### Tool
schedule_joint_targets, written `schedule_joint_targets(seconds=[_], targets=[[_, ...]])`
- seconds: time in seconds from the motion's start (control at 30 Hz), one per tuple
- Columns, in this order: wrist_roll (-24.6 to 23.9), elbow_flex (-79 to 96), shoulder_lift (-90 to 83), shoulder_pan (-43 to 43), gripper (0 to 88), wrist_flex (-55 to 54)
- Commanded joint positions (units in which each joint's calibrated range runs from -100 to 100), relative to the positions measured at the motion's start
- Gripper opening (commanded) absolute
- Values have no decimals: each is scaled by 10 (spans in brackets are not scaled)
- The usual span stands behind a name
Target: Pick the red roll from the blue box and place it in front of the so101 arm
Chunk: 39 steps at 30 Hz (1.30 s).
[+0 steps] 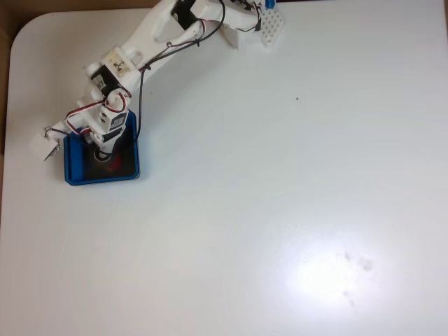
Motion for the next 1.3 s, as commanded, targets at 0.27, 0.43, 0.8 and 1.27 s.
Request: schedule_joint_targets(seconds=[0.27, 0.43, 0.8, 1.27], targets=[[2, -33, 40, 16, 167, -9], [2, -30, 41, 16, 167, -8], [-3, -33, 35, 15, 29, -8], [-3, -27, -66, 15, 7, -2]])
